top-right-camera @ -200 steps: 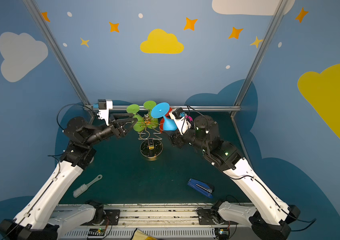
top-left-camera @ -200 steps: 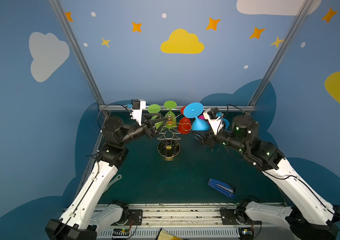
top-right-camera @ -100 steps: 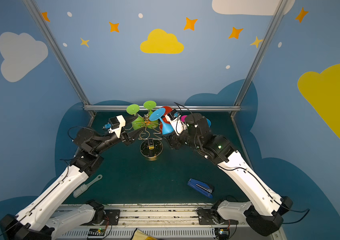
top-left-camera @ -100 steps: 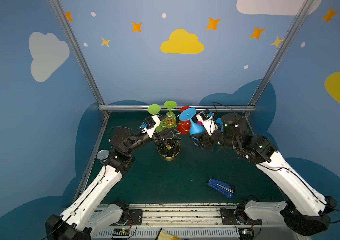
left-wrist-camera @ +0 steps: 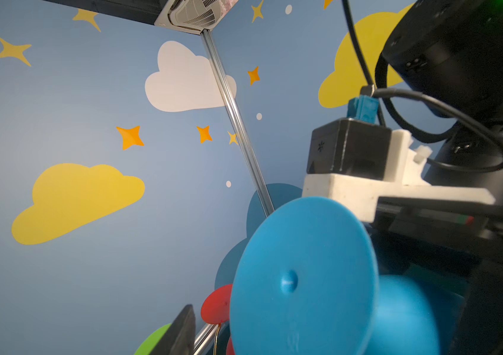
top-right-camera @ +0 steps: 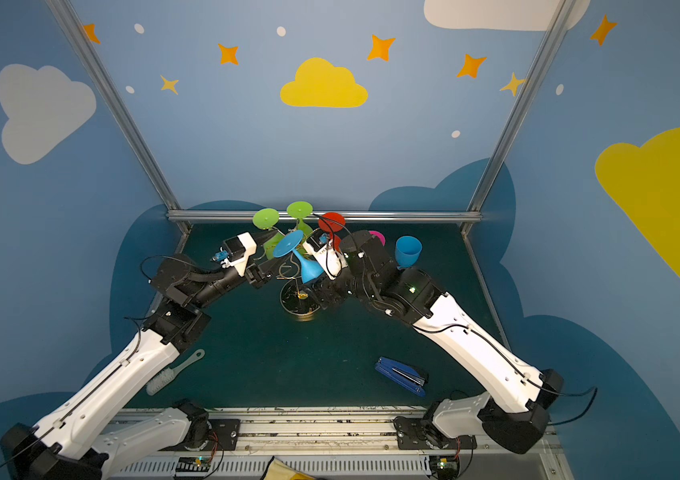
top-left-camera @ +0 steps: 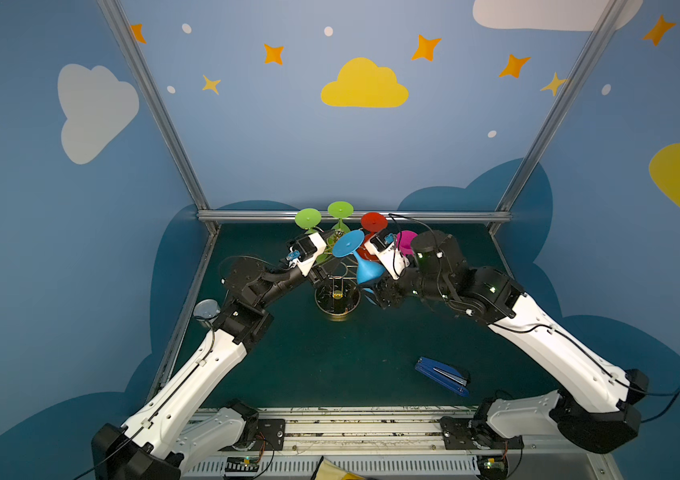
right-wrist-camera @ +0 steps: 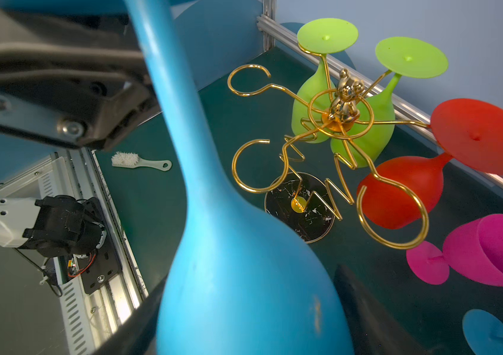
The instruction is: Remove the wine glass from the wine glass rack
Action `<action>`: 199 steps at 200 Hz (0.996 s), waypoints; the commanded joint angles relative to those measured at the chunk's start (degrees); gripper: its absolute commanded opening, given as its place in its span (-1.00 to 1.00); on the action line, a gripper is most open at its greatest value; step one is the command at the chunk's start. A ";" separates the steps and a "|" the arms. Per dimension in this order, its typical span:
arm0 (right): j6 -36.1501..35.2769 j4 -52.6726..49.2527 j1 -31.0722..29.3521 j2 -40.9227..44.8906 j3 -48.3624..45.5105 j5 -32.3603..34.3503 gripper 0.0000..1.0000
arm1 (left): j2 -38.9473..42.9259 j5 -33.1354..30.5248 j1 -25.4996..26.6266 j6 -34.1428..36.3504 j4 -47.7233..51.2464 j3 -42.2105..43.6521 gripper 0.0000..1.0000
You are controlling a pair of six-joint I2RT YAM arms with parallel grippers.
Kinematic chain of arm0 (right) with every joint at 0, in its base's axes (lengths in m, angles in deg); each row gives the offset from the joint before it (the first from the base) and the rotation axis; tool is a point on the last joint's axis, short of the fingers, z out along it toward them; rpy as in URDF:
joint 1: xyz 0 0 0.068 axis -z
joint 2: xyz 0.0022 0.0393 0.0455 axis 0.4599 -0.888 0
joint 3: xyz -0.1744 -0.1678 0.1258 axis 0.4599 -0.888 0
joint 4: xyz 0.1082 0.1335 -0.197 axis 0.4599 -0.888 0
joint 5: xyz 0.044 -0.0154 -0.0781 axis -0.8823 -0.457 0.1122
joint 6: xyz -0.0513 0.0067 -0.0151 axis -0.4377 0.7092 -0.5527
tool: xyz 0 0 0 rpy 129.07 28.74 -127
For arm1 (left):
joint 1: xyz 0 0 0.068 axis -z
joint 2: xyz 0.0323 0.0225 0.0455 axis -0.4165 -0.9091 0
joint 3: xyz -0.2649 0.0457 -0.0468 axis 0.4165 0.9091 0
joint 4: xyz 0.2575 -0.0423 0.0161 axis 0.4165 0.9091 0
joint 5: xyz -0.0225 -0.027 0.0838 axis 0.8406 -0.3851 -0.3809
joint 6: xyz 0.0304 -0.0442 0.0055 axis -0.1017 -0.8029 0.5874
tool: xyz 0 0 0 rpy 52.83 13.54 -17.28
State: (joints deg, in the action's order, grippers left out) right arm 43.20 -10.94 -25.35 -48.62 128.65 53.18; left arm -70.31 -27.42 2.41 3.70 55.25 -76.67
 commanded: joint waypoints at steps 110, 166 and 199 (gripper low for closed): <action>3.46 2.70 -0.57 2.41 -1.50 -1.06 0.61 | 3.91 -5.53 0.48 -2.42 6.33 -0.07 -0.94; 7.38 18.49 4.01 13.95 -12.45 -10.15 0.71 | 5.76 -11.89 0.48 -12.53 11.38 1.06 -0.94; 11.05 24.13 8.49 20.50 -18.76 -13.53 0.70 | 6.38 -11.06 0.48 -17.11 11.25 2.71 -0.94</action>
State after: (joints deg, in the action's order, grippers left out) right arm 51.09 6.94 -19.49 -31.68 112.78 42.89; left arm -65.41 -38.17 2.78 -6.58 67.51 -74.85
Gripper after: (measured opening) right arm 0.851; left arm 0.069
